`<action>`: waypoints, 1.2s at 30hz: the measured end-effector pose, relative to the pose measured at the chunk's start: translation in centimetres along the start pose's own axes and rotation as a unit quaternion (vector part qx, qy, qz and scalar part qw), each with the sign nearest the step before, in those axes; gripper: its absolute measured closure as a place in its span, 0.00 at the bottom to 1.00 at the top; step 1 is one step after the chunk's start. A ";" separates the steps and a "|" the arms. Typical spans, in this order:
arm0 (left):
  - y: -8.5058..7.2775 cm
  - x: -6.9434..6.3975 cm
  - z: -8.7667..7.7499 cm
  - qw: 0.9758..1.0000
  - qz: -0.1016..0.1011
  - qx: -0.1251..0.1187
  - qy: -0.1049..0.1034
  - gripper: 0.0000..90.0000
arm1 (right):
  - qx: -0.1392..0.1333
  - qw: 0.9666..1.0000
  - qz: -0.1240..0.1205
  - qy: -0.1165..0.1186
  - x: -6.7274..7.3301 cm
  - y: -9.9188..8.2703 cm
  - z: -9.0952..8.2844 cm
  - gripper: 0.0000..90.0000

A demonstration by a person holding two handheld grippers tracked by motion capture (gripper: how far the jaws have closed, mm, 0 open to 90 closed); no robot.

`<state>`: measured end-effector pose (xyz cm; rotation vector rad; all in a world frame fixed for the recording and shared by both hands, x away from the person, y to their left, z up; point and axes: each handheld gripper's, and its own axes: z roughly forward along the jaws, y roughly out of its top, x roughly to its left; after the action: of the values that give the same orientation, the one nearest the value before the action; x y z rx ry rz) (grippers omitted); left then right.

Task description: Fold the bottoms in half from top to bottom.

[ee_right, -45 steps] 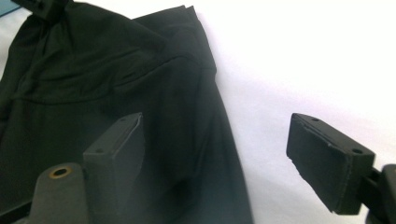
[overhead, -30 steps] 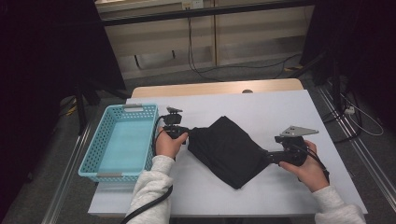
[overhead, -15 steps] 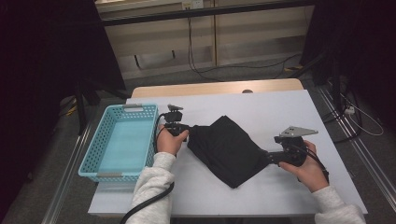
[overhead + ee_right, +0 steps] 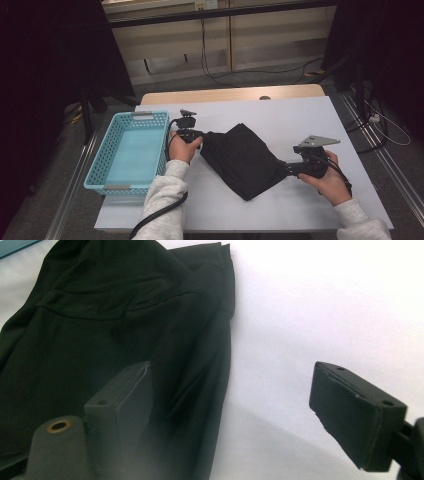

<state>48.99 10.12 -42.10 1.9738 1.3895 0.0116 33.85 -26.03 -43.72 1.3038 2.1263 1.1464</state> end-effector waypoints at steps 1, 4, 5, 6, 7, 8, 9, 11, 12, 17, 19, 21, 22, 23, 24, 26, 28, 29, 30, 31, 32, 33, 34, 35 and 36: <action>0.1 -0.1 0.0 1.000 -0.002 -0.002 0.001 0.87 | -0.001 1.000 0.000 0.000 0.0 0.0 0.0 0.19; 0.3 -0.1 0.1 1.000 0.001 -0.002 0.003 0.87 | -0.002 1.000 -0.002 0.000 0.0 0.0 0.0 0.19; 0.4 -0.1 0.1 1.000 0.003 -0.002 0.002 0.87 | -0.001 1.000 -0.002 0.000 0.0 0.0 0.0 0.19; 0.4 -0.1 0.1 1.000 0.000 -0.004 0.001 0.87 | -0.002 1.000 -0.002 0.000 0.0 0.0 0.0 0.19; 0.5 -0.1 0.1 1.000 0.003 -0.003 0.003 0.87 | -0.002 1.000 -0.003 0.001 0.0 0.0 0.0 0.19; 0.5 -0.1 0.2 1.000 0.000 -0.004 0.002 0.87 | -0.002 1.000 -0.003 0.001 0.1 0.0 0.0 0.19; 0.6 0.0 0.2 1.000 0.000 -0.003 0.002 0.87 | -0.002 1.000 -0.002 0.001 0.1 0.0 0.0 0.19; 0.7 0.1 0.3 1.000 0.001 0.000 0.002 0.87 | -0.001 1.000 -0.003 0.002 0.1 0.0 0.1 0.19; 0.7 0.1 0.3 1.000 -0.001 -0.001 0.001 0.87 | -0.001 1.000 -0.004 0.002 0.1 0.0 0.1 0.19; 1.0 0.2 0.5 1.000 -0.006 -0.003 -0.001 0.87 | -0.004 1.000 -0.005 0.007 0.3 0.1 0.1 0.19; 1.1 0.3 0.6 1.000 -0.006 -0.005 -0.005 0.87 | -0.004 1.000 -0.005 0.008 0.3 0.1 0.1 0.19; 1.3 0.4 0.7 1.000 -0.009 -0.004 -0.006 0.87 | -0.005 1.000 -0.005 0.009 0.3 0.1 0.1 0.18; 1.3 0.4 0.8 1.000 -0.009 -0.005 -0.006 0.87 | -0.005 1.000 -0.003 0.008 0.3 0.1 0.1 0.18; 1.3 0.3 0.9 1.000 -0.011 -0.008 -0.003 0.87 | -0.005 1.000 -0.003 0.008 0.2 0.1 0.1 0.18; 1.4 0.4 0.9 1.000 -0.009 -0.007 -0.004 0.87 | -0.005 1.000 -0.002 0.008 0.2 0.1 0.1 0.18; 1.6 0.3 1.0 1.000 -0.006 -0.009 -0.002 0.87 | -0.005 1.000 -0.003 0.007 0.2 0.1 0.1 0.18; 1.8 0.3 1.1 1.000 -0.003 -0.008 -0.002 0.88 | -0.005 1.000 -0.002 0.007 0.2 0.1 0.1 0.18; 1.9 0.3 1.1 1.000 -0.001 -0.006 0.002 0.87 | -0.005 1.000 -0.002 0.007 0.2 0.1 0.1 0.18; 1.9 0.2 1.2 1.000 -0.002 -0.008 0.002 0.88 | -0.005 1.000 -0.002 0.006 0.2 0.1 0.1 0.18; 2.0 0.3 1.3 1.000 0.000 -0.007 0.001 0.87 | -0.005 1.000 -0.001 0.006 0.3 0.1 0.1 0.18; 2.0 0.3 1.3 1.000 0.000 -0.007 0.001 0.88 | -0.006 1.000 -0.002 0.005 0.3 0.1 0.2 0.18; 2.2 0.2 1.3 1.000 0.001 -0.006 0.002 0.87 | -0.007 1.000 -0.002 0.006 0.3 0.1 0.2 0.18; 2.2 0.2 1.5 1.000 0.000 -0.009 0.001 0.88 | -0.006 1.000 -0.001 0.008 0.4 0.1 0.2 0.18; 2.3 0.2 1.5 1.000 0.000 -0.010 0.003 0.87 | -0.007 1.000 -0.001 0.007 0.4 0.1 0.3 0.18; 2.4 0.2 1.5 1.000 0.002 -0.011 0.003 0.87 | -0.005 1.000 -0.001 0.007 0.5 0.1 0.3 0.18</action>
<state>51.62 9.02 -41.99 1.9599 1.3842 0.0336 33.89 -25.44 -43.76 1.2919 2.1287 1.1659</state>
